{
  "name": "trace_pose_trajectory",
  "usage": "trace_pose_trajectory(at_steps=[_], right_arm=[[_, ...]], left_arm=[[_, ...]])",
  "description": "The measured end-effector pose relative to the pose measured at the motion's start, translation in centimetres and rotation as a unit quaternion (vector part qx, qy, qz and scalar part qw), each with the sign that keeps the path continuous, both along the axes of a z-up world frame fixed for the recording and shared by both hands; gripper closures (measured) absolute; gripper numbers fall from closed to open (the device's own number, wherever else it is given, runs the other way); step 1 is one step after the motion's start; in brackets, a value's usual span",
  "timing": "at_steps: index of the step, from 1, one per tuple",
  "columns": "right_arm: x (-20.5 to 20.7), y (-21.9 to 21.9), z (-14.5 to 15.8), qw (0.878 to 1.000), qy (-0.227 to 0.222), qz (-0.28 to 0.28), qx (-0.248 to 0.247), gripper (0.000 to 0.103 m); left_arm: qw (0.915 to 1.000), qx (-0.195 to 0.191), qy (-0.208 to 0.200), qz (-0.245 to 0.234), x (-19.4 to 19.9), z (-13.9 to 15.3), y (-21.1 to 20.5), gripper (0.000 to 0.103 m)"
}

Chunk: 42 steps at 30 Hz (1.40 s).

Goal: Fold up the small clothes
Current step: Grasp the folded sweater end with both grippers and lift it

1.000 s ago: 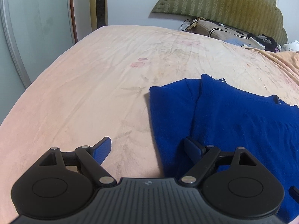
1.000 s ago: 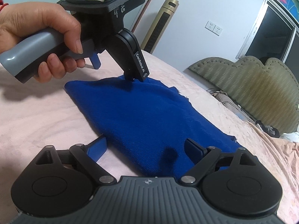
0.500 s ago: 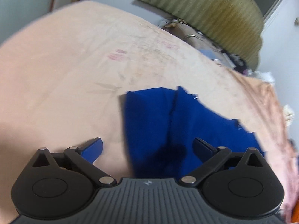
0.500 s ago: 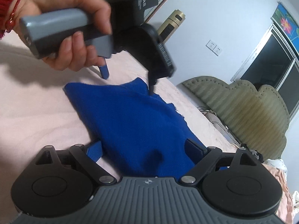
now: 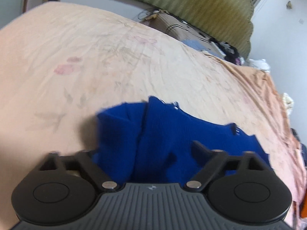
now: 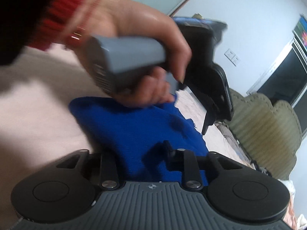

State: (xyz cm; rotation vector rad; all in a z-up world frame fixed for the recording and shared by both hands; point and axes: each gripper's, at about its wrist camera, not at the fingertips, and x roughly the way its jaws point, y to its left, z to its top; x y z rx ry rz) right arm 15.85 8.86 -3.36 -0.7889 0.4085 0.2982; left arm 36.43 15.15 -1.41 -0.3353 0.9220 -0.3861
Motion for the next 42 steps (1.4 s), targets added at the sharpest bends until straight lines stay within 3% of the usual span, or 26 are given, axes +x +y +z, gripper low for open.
trace_pose_trajectory(at_steps=[1,2,4,7,12,20,33,42], right_arm=[[0.2,-0.1,0.0,1.000,0.005,-0.001,0.003,0.081],[0.4,-0.2,0.1,1.000,0.011,-0.002,0.008,0.085],[0.7,-0.5,0.5,1.000,0.020,-0.002,0.022,0.094],[1.1,-1.2,1.2,0.998,0.032,-0.002,0.054,0.096],[0.9,-3.9,2.8,0.986,0.062,-0.011,0.152,0.098],[-1.6,-8.1,5.8,0.976,0.030,-0.030,0.212,0.098],[-5.0,-15.6,7.6,0.961,-0.004,-0.095,0.259,0.098],[-6.8,-20.3,7.3,0.948,-0.005,-0.138,0.288,0.098]], left_arm=[[0.9999,0.013,0.002,0.007,0.2,0.0,-0.1,0.059],[0.9996,0.024,0.005,0.012,0.4,0.1,-0.2,0.064],[0.9996,0.024,0.013,0.010,0.7,0.0,-0.4,0.083],[0.9988,0.048,0.005,0.009,0.3,0.3,-1.4,0.087],[0.9961,0.084,-0.022,0.014,-1.1,2.2,-2.8,0.088],[0.9918,0.113,-0.058,0.017,-3.0,6.3,-5.6,0.088],[0.9857,0.134,-0.101,0.011,-4.9,10.1,-13.4,0.088],[0.9824,0.147,-0.112,-0.028,-5.6,10.4,-20.3,0.088]])
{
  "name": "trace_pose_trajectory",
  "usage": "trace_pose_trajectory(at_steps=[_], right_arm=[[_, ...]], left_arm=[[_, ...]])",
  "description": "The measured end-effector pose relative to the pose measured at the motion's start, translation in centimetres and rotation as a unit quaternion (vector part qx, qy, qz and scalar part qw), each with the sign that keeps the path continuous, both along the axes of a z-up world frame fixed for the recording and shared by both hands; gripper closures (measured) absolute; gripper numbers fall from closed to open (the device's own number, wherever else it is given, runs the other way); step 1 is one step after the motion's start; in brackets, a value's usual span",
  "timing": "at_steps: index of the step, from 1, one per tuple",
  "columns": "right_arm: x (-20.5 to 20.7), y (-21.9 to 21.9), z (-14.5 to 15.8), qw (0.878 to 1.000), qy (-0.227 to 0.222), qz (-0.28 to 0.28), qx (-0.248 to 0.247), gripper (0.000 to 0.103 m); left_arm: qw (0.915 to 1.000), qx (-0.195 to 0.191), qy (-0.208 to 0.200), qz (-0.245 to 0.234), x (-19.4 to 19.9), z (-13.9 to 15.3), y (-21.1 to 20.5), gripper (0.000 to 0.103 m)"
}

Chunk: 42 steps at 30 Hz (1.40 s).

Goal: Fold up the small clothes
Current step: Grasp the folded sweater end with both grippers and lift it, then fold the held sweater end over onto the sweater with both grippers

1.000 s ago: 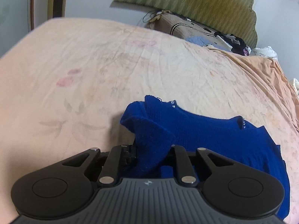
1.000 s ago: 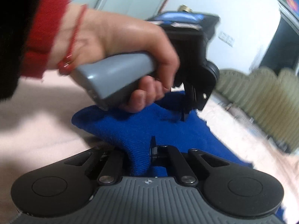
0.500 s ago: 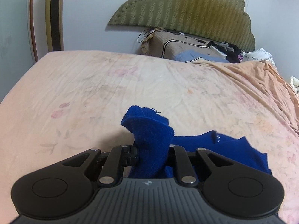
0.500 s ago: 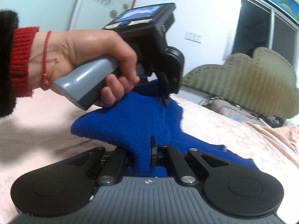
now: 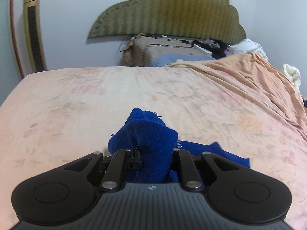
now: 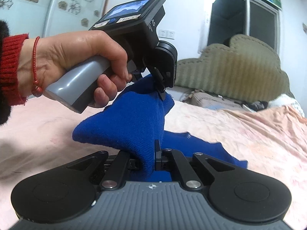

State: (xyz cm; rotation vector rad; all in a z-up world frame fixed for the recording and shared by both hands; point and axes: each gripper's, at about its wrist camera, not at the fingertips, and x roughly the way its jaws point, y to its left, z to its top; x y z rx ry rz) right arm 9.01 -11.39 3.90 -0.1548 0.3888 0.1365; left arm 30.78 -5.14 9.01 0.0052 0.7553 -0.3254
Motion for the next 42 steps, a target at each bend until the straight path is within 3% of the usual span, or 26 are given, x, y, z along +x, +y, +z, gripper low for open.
trace_pose_trajectory(at_steps=[17,24,32,35,36,37,38,39,40,42], right_arm=[[-1.0,-7.0,-2.2,0.992,0.047,-0.049,0.104,0.098],[-1.5,-8.5,-3.3,0.989,0.057,-0.061,0.122,0.098],[-1.3,-10.6,-4.4,0.976,0.090,-0.066,0.185,0.097],[-1.3,-10.9,-4.8,0.973,0.103,-0.064,0.195,0.093],[-1.3,-11.1,-4.9,0.973,0.104,-0.064,0.197,0.089],[-1.3,-11.1,-5.0,0.972,0.106,-0.065,0.200,0.079],[-1.3,-11.2,-5.0,0.971,0.109,-0.066,0.203,0.077],[-1.3,-11.3,-5.1,0.970,0.112,-0.066,0.206,0.074],[-1.2,-11.4,-5.2,0.968,0.116,-0.065,0.211,0.073],[-1.2,-11.8,-5.4,0.965,0.123,-0.066,0.223,0.069]], left_arm=[[0.9971,0.050,0.005,-0.056,-1.8,-2.5,-9.3,0.088],[0.9952,0.065,0.011,-0.072,-2.3,-3.8,-12.2,0.088],[0.9942,0.065,0.036,-0.078,-2.1,-5.2,-13.9,0.086],[0.9936,0.047,0.051,-0.089,-2.0,-5.4,-14.1,0.079],[0.9932,0.038,0.057,-0.094,-1.9,-5.4,-14.2,0.071],[0.9928,0.028,0.061,-0.099,-1.9,-5.2,-14.2,0.056],[0.9928,0.018,0.062,-0.101,-2.0,-5.1,-14.3,0.046],[0.9934,0.006,0.057,-0.100,-2.1,-4.8,-14.2,0.029],[0.9938,-0.004,0.049,-0.099,-2.3,-4.4,-14.1,0.024],[0.9942,-0.025,0.032,-0.099,-2.5,-3.5,-13.6,0.023]])
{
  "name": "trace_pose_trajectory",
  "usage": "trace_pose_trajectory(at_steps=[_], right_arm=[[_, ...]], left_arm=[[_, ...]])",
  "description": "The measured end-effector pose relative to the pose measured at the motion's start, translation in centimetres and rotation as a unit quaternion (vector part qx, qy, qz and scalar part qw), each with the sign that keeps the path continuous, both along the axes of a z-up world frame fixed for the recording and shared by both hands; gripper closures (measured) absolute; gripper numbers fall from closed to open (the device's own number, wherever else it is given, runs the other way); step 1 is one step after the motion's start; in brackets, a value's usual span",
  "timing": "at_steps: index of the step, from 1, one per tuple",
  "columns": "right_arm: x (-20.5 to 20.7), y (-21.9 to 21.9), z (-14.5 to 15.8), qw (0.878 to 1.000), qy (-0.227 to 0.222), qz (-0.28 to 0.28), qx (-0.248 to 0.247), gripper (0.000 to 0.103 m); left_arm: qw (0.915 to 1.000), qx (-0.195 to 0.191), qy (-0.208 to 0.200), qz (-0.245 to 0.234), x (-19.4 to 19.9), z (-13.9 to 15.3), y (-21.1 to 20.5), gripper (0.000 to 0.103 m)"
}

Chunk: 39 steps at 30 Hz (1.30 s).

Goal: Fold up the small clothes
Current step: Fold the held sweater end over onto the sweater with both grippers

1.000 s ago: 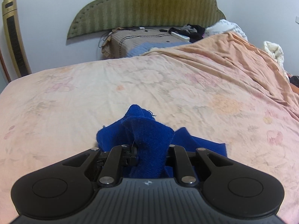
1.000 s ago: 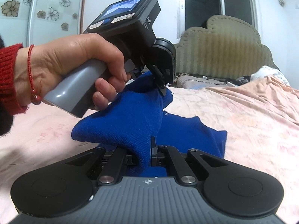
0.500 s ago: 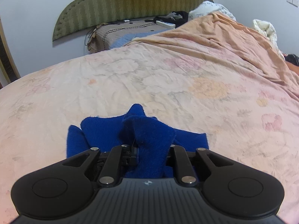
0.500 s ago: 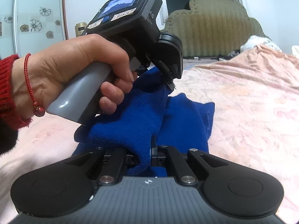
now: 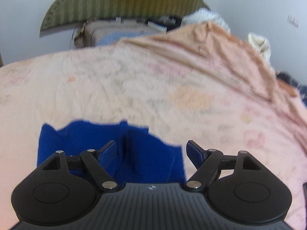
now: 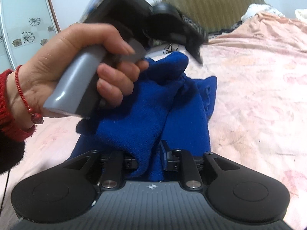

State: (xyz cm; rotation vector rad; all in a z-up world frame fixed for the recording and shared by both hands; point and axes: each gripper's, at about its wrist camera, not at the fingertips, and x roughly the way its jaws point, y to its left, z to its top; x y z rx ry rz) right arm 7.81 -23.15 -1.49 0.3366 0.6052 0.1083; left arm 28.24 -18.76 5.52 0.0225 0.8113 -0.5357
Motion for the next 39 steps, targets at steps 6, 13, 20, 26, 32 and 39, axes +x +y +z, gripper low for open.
trace_pose_trajectory(at_steps=[6,13,20,26,32,39], right_arm=[[-0.3,-2.0,-0.6,0.997,0.015,-0.005,0.073,0.059],[-1.4,-4.9,-1.3,0.981,0.019,-0.020,0.193,0.044],[-1.2,-7.9,-1.8,0.960,0.017,-0.037,0.276,0.040],[3.0,-10.3,-1.4,0.958,0.022,-0.023,0.286,0.037],[8.5,-11.3,-0.5,0.967,0.039,0.005,0.251,0.066],[9.4,-10.0,0.1,0.985,0.038,-0.021,0.167,0.078]], left_arm=[[0.9960,-0.081,0.001,0.038,0.3,2.6,4.2,0.023],[0.9968,-0.002,-0.052,0.061,-2.8,1.9,8.5,0.021],[0.9978,0.032,-0.038,0.043,-6.5,-2.1,10.4,0.021],[0.9964,0.063,-0.051,0.025,-7.4,-3.3,10.1,0.021],[0.9967,0.059,-0.041,0.038,-7.0,-4.2,10.7,0.021],[0.9970,0.050,-0.031,0.051,-7.2,-4.3,11.1,0.020]])
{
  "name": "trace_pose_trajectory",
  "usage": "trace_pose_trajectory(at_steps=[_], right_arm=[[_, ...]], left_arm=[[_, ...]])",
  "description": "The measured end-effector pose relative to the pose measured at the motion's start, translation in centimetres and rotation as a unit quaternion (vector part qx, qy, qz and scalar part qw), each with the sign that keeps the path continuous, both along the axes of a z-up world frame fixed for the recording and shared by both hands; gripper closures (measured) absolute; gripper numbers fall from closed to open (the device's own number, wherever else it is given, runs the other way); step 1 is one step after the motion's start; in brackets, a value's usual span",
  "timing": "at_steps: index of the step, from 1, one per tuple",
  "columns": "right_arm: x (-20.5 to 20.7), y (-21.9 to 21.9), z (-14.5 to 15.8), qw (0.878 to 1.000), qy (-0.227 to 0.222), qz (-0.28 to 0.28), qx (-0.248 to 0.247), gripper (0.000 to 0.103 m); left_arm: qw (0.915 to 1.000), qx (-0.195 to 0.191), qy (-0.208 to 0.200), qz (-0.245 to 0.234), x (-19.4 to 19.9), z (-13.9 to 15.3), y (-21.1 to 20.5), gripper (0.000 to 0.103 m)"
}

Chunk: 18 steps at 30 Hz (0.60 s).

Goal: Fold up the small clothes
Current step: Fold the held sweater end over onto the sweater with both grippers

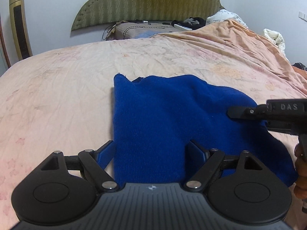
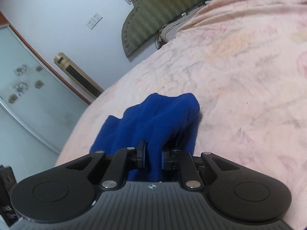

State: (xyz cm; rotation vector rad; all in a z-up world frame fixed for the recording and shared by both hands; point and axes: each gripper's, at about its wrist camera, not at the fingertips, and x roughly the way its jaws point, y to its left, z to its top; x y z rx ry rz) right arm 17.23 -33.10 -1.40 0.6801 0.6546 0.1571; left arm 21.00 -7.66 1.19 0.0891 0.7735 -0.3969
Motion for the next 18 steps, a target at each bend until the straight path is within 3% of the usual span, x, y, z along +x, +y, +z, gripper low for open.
trace_pose_trajectory(at_steps=[1,3,8,10,14,18], right_arm=[[-0.4,0.1,0.0,1.000,0.003,-0.002,0.001,0.065],[-1.6,-0.1,-0.1,1.000,0.002,-0.002,0.014,0.049],[-4.5,-0.5,-0.4,1.000,0.016,-0.007,0.018,0.047],[-5.5,-0.8,-0.9,0.999,0.025,-0.002,0.032,0.040],[-7.0,-0.6,-1.5,0.998,0.028,0.017,0.050,0.036],[-7.5,1.0,-1.1,0.999,0.026,0.036,0.016,0.037]], left_arm=[[1.0000,-0.001,0.001,0.000,-0.1,0.0,0.1,0.020],[1.0000,-0.003,0.004,0.000,-0.1,0.0,0.3,0.020],[0.9999,-0.011,0.010,0.002,-0.4,0.0,1.0,0.020],[0.9999,-0.012,0.011,0.002,-0.6,0.0,1.3,0.020],[0.9999,-0.015,0.009,-0.001,-1.4,0.0,2.1,0.020],[0.9992,-0.032,0.018,-0.013,-3.4,-0.5,4.0,0.017]])
